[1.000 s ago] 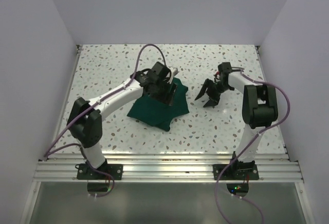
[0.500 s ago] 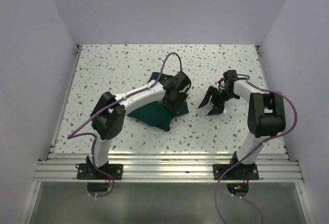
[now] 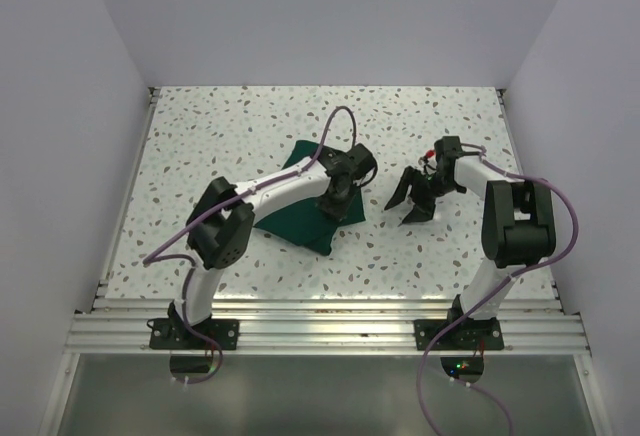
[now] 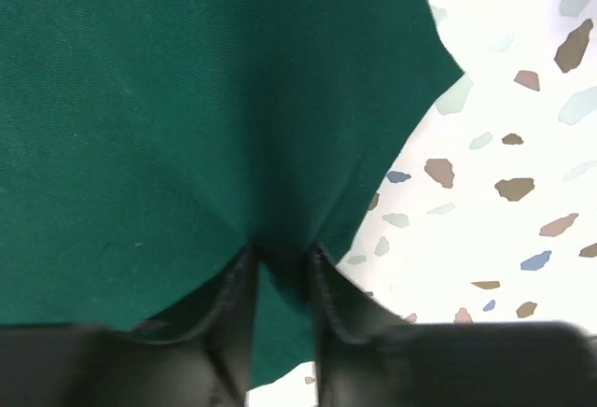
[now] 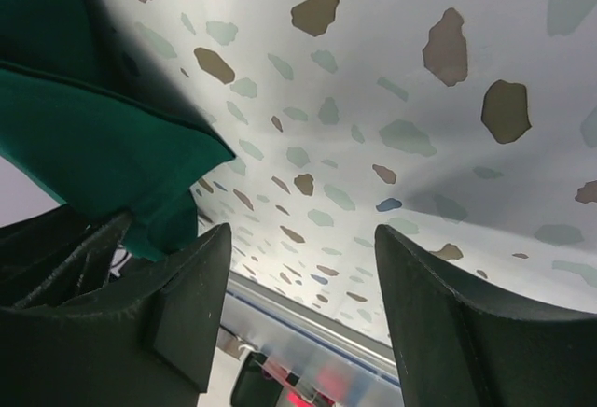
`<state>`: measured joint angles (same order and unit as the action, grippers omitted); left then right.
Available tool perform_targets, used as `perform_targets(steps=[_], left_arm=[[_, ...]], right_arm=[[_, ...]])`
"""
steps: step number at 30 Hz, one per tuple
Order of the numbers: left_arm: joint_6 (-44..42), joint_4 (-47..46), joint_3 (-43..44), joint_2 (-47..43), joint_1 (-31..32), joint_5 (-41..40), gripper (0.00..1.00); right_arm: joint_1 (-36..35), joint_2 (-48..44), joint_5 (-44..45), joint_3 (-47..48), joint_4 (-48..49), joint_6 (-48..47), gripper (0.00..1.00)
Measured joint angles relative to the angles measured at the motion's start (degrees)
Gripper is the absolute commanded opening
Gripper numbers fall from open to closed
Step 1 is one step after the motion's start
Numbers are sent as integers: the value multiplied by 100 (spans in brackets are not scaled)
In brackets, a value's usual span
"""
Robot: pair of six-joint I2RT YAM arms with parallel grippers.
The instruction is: Prepare the surgical pack
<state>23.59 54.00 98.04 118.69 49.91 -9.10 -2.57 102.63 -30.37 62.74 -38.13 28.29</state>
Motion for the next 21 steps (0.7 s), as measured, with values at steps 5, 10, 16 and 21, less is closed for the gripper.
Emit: perform_targets(steps=[5, 10, 16, 21], left_arm=[[0, 144, 205, 63, 13, 17, 8], [0, 149, 216, 63, 13, 39, 0], [-20, 243, 306, 63, 11, 96, 15], [-24, 269, 339, 63, 11, 136, 17]], right_arm=[[-28, 0, -297, -9, 44, -37, 58], [-293, 0, -848, -9, 485, 210, 40], [-706, 4, -1281, 35, 1032, 748, 38], [-745, 11, -1381, 289, 1117, 901, 38]])
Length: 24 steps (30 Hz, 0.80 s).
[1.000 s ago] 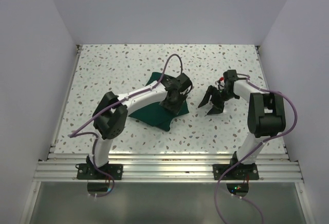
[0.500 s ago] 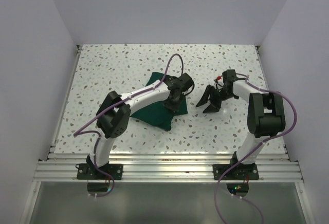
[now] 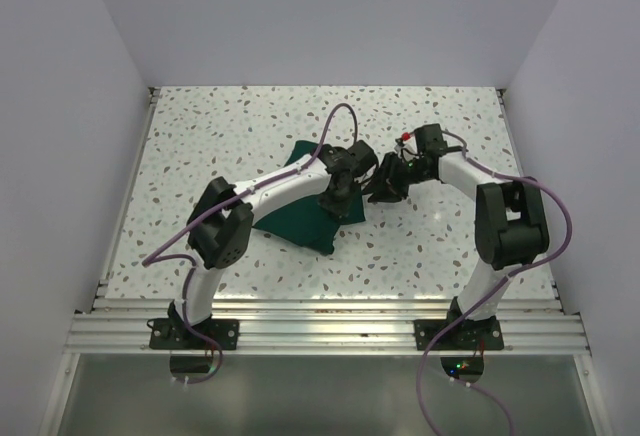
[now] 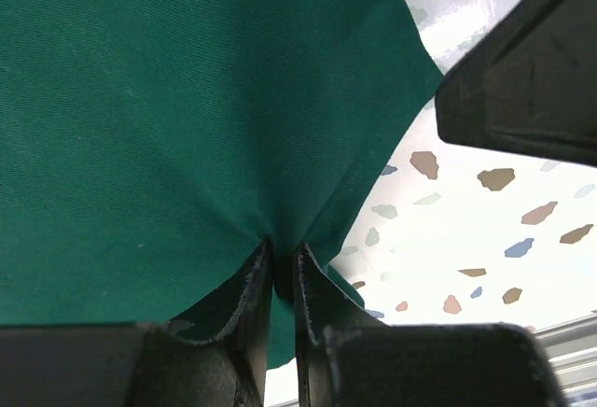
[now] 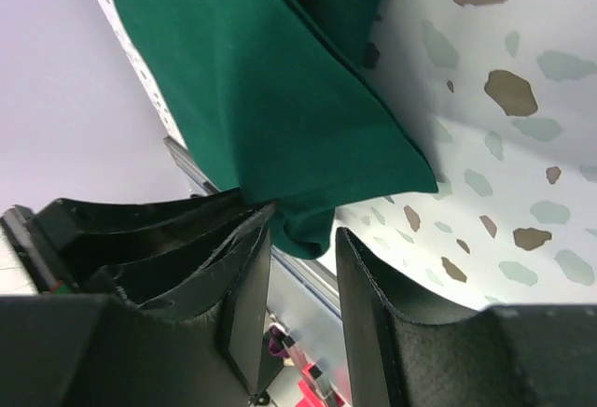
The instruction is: Prepare the surgical pack
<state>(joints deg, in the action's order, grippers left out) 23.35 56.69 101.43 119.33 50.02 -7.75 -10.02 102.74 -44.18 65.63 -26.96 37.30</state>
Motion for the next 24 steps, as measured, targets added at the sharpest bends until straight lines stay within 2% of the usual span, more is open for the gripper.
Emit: perform_targets(steps=[1, 4, 10, 17, 24], left_arm=[[2, 0, 0, 0, -2, 4, 10], [-11, 4, 2, 0, -4, 13, 0], [-35, 74, 76, 0, -11, 28, 0], [-44, 278, 326, 0, -13, 35, 0], [-63, 352, 428, 0, -22, 74, 0]], right_arm=[[0, 0, -17, 28, 20, 11, 38], [-4, 2, -39, 39, 59, 39, 37], [-90, 7, -168, -50, 387, 323, 16], [-328, 286, -310, -125, 929, 745, 9], [-544, 813, -389, -85, 1311, 1084, 7]])
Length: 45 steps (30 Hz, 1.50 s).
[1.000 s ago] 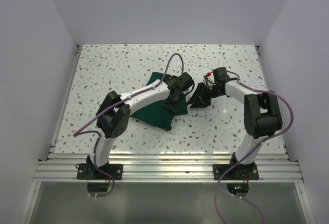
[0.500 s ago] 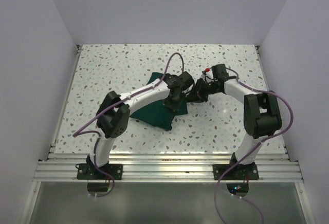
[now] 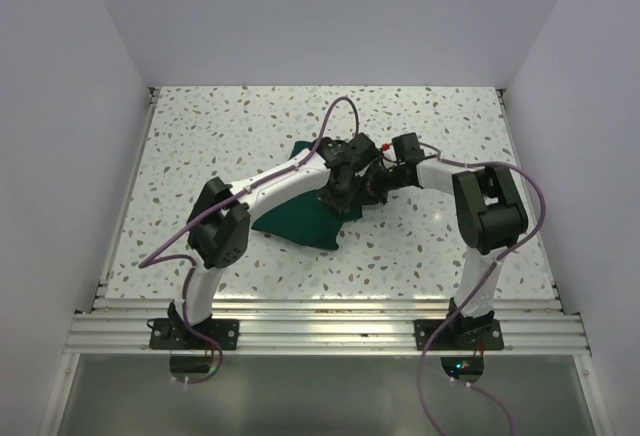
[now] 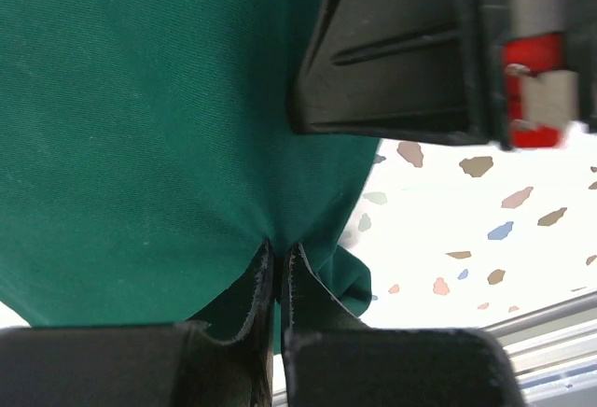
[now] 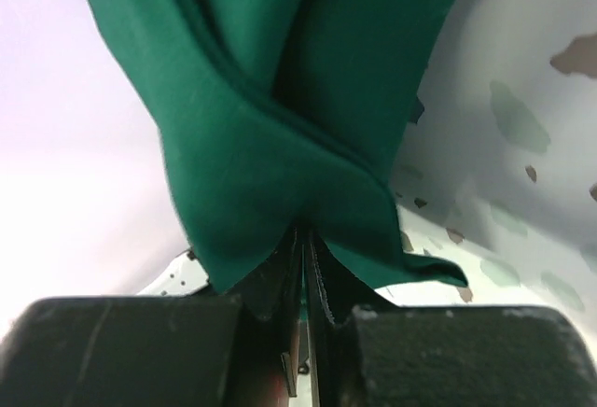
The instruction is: Prepare the surgical pack
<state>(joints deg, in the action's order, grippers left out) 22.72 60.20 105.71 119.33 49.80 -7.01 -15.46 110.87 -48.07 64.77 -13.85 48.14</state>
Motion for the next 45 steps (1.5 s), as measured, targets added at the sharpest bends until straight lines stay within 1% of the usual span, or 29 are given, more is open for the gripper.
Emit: perform_targets(steps=[6, 12, 17, 19, 22, 25, 29, 34, 36, 38, 45], left_arm=[[-129, 116, 114, -2, -50, 39, 0], [-254, 192, 140, -2, -114, 35, 0], [-310, 313, 181, -2, -210, 11, 0], [-341, 328, 208, -2, -219, -2, 0], [-345, 323, 210, -2, -221, -7, 0], [-345, 321, 210, -2, -227, 2, 0], [-341, 319, 210, -2, -269, 114, 0], [-337, 264, 210, -2, -306, 306, 0], [-337, 249, 210, -2, -317, 378, 0], [-337, 251, 219, -2, -326, 420, 0], [-337, 345, 380, 4, -374, 522, 0]], right_arm=[[-210, 177, -87, 114, 400, 389, 5], [-680, 461, -72, 205, 1377, 1207, 3], [-809, 610, -42, 216, 1867, 1683, 6], [-811, 693, -24, 356, 1766, 1626, 11], [-811, 789, 59, 625, 1425, 1298, 16], [-811, 789, 79, 669, 1244, 1038, 19], [-811, 750, 155, 667, 1010, 706, 19], [-822, 501, 326, 448, 944, 514, 14], [-831, 457, 358, 321, 1049, 535, 8], [-841, 455, 367, 236, 1178, 605, 0], [-966, 568, 369, 31, 1991, 1272, 0]])
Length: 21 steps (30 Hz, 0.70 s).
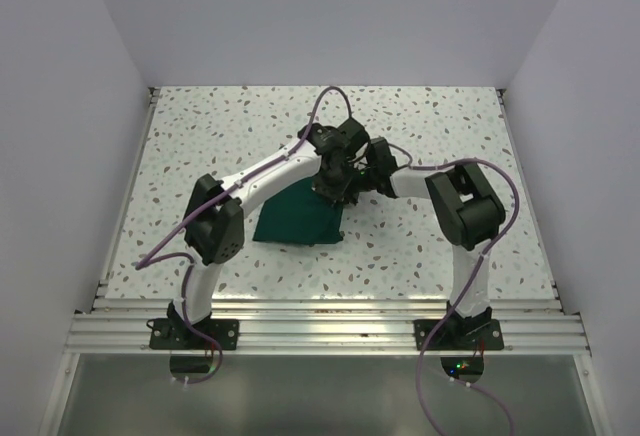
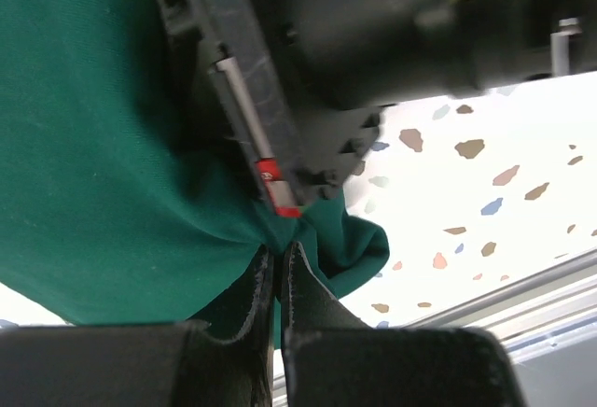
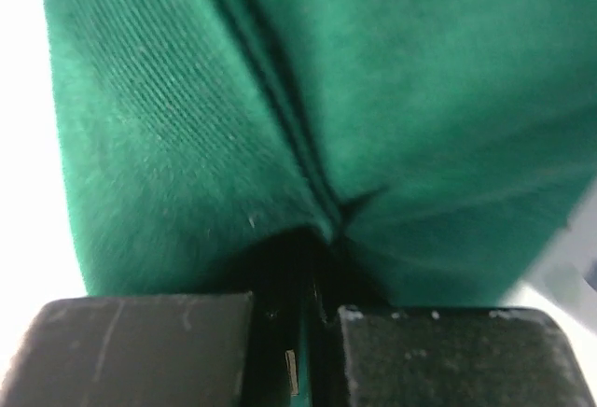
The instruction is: Prepare the surgical pack
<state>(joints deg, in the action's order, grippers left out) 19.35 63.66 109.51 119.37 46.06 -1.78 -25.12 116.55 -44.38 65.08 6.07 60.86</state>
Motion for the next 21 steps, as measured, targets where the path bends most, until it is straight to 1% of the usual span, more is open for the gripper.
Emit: perform_targets(steps=[4, 7, 10, 15, 21], left_arm=[[20, 33, 101, 0, -2, 50, 0], [35, 26, 101, 0, -20, 111, 0], [46, -13, 101, 0, -31, 188, 0], [57, -190, 72, 0, -42, 308, 0], [57, -328, 15, 0, -57, 393, 0]], right_arm=[[-48, 46, -17, 9, 138, 26, 0], [-39, 33, -22, 13, 48, -208, 0], [50, -87, -22, -48, -232, -599, 0], [284, -382, -42, -127, -988, -1224, 1], [293, -562, -37, -214, -1349, -1488, 1]])
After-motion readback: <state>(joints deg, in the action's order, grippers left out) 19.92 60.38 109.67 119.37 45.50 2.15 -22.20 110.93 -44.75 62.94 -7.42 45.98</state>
